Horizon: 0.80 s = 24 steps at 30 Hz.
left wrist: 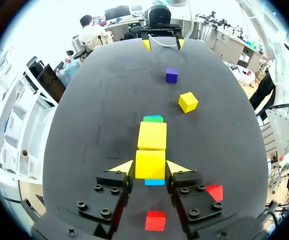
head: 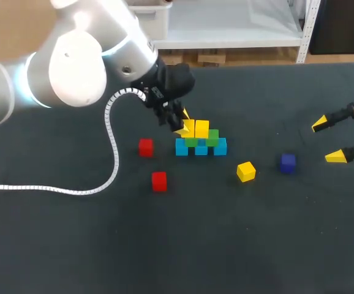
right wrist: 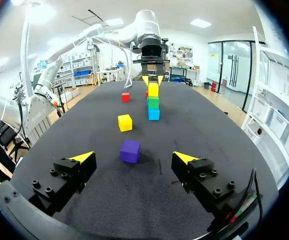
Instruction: Place the blue cubes, place green cubes on the blue cubes, place the yellow cubes on the green cubes, then place the red cubes on the yellow cubes, and place purple cube on the red cubes.
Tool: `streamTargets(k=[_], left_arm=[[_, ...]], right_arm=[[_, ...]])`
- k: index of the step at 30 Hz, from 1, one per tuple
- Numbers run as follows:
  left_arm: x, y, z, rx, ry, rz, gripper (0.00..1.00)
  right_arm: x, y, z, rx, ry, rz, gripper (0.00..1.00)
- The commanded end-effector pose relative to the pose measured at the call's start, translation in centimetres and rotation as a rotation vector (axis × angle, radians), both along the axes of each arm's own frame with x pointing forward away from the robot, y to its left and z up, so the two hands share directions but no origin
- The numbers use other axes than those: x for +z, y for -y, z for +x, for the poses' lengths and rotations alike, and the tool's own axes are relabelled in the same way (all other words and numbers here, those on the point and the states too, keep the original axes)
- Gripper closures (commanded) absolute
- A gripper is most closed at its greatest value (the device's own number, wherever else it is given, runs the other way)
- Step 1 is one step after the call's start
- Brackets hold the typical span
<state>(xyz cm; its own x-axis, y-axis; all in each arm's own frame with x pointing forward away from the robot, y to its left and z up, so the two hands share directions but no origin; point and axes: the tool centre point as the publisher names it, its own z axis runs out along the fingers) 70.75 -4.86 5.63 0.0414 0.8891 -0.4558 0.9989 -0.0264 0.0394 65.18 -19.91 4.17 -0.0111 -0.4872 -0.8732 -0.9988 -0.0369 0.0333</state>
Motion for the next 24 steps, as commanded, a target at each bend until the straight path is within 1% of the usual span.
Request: streamTargets(k=[1, 3, 4, 5, 6, 7, 9, 10, 14, 17, 20, 24], left_arm=[[-0.1, 0.0, 0.3, -0.003, -0.004, 0.0, 0.6], [-0.1, 0.0, 0.3, -0.002, -0.006, 0.0, 0.57], [-0.1, -0.1, 0.4, -0.002, -0.007, 0.0, 0.53], [-0.1, -0.1, 0.4, -0.002, -0.008, 0.0, 0.44], [-0.2, -0.1, 0.4, -0.002, -0.009, 0.0, 0.39], [-0.2, -0.1, 0.4, -0.002, -0.01, 0.0, 0.24], [-0.2, -0.1, 0.5, -0.002, -0.011, 0.0, 0.04], [-0.1, -0.2, 0.5, -0.001, -0.012, 0.0, 0.0], [0.4, -0.7, 0.6, 0.003, -0.008, -0.004, 0.0], [1.0, -1.6, 0.5, 0.01, 0.003, -0.005, 0.0], [1.7, -3.1, 0.4, 0.023, 0.015, -0.008, 0.0], [1.8, -4.9, 0.2, 0.039, 0.014, -0.014, 0.0]], right_arm=[[0.0, 0.0, 0.0, 0.0, 0.001, 0.001, 0.0], [0.0, 0.0, 0.0, 0.0, 0.001, 0.001, 0.0], [0.0, 0.0, 0.0, 0.0, 0.001, 0.001, 0.0], [0.0, 0.0, 0.0, 0.0, 0.001, 0.001, 0.0], [0.0, 0.0, 0.0, 0.0, 0.001, 0.001, 0.0], [0.0, 0.0, 0.0, 0.0, 0.001, 0.001, 0.0], [0.0, 0.0, 0.0, 0.0, 0.001, 0.001, 0.0], [0.0, 0.0, 0.0, 0.0, 0.001, 0.001, 0.0], [0.0, 0.0, 0.0, 0.0, 0.001, 0.001, 0.0], [0.0, 0.0, 0.0, 0.0, 0.001, 0.001, 0.0], [0.0, 0.0, 0.0, 0.0, 0.001, 0.001, 0.0], [0.0, 0.0, 0.0, 0.0, 0.001, 0.001, 0.0]])
